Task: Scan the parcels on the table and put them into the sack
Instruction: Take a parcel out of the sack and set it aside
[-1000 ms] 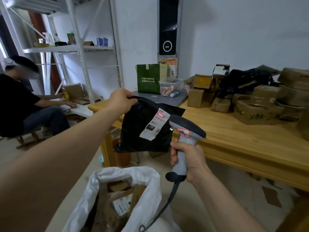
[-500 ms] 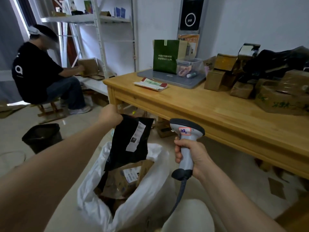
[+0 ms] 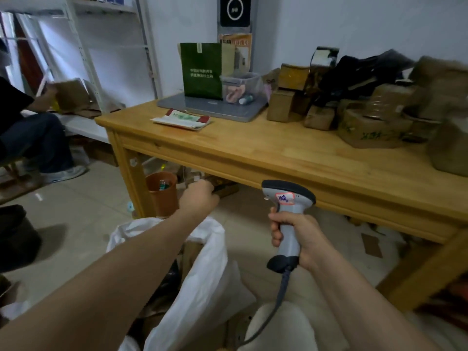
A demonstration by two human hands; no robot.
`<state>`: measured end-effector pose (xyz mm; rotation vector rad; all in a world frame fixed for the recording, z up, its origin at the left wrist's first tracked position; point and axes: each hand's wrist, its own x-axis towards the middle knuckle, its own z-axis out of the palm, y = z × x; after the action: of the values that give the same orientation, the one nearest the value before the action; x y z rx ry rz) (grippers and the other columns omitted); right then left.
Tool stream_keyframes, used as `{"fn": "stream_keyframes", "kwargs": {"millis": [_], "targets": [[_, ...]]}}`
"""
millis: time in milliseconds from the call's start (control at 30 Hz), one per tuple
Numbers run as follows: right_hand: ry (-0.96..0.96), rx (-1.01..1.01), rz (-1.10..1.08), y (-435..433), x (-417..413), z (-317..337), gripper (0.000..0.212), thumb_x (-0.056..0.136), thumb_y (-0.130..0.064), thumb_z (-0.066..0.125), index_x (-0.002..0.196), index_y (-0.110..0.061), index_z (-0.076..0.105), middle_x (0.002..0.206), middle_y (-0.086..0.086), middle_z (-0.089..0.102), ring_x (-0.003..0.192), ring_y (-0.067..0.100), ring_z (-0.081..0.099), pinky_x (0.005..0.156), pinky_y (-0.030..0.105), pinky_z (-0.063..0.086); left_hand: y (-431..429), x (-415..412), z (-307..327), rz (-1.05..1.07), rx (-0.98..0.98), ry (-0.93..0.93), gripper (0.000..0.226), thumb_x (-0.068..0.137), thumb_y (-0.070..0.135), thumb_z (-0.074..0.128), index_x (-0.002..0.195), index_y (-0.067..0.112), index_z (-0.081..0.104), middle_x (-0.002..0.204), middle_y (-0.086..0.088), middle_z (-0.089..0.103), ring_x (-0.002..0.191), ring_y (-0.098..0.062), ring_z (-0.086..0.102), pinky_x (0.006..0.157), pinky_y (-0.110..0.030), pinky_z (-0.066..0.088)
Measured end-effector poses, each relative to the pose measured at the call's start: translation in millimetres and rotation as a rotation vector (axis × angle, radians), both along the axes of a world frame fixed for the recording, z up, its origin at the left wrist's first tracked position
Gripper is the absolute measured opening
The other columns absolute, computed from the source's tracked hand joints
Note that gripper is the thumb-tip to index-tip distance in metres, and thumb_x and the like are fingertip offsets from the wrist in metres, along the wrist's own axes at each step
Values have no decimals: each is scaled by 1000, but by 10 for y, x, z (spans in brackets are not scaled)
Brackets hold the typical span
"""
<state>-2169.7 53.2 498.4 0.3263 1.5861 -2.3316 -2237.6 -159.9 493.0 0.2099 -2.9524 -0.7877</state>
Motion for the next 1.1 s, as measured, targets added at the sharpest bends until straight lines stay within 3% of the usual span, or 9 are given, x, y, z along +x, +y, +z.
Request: {"fn": "stream_keyframes", "kwargs": {"millis": [67,133,200,267,567,700,967,1033,1100], "targets": [[20,-10,-62,254,-46,95,14,80,5,63,84,-7,59,57,8,53,39,14,44,39,23,41,429,-111,171,-101,-5,55,13,90,14,51,79,10,56,80,-11,59,78,-30,59,60,-32,43],[41,-33,-122,528,-113,225,13,81,4,62,84,-8,59,56,7,53,39,14,44,38,23,41,865,-222,325,-172,-1,109,8,92,16,53,91,15,61,93,-10,63,92,-31,62,72,-37,51],[62,-68,-189,803,-188,359,11,83,3,60,83,-8,58,55,5,52,38,12,44,37,23,41,1296,-298,474,-249,-1,153,29,93,18,54,120,14,63,113,-9,65,108,-29,60,86,-38,52],[102,-95,-271,1109,-260,490,10,83,2,59,81,-7,57,55,4,52,37,11,44,37,22,40,1718,-372,613,-325,-9,209,41,93,21,55,134,13,55,126,-7,62,115,-25,57,92,-36,50],[165,-129,-575,2649,-501,805,15,84,-1,62,75,-6,52,55,6,53,39,14,46,39,23,41,3554,-721,1082,-567,-53,313,36,90,15,56,126,15,62,119,-5,65,107,-25,59,83,-34,52],[140,-145,-678,3166,-605,780,15,81,-1,65,73,-6,53,56,7,55,42,15,49,40,24,43,4300,-939,1107,-638,-67,332,33,91,14,54,123,15,63,120,-5,64,110,-24,59,88,-35,51],[144,-337,-787,3834,-890,569,17,84,0,59,72,-9,52,52,3,53,38,10,46,37,19,42,5512,-1524,1108,-760,-73,431,27,98,23,46,107,5,64,109,-13,64,104,-30,59,74,-33,41],[133,-347,-847,3961,-967,520,15,83,0,60,74,-10,53,52,2,53,38,10,47,39,19,42,5755,-1651,1118,-774,-88,442,32,98,30,46,111,5,61,115,-14,61,109,-30,56,78,-33,41],[136,-349,-886,4061,-1023,474,16,84,-1,59,73,-10,53,53,1,53,39,10,47,40,19,43,5986,-1738,1130,-739,-148,407,54,94,47,48,128,6,52,130,-16,52,122,-32,46,92,-38,41]]}}
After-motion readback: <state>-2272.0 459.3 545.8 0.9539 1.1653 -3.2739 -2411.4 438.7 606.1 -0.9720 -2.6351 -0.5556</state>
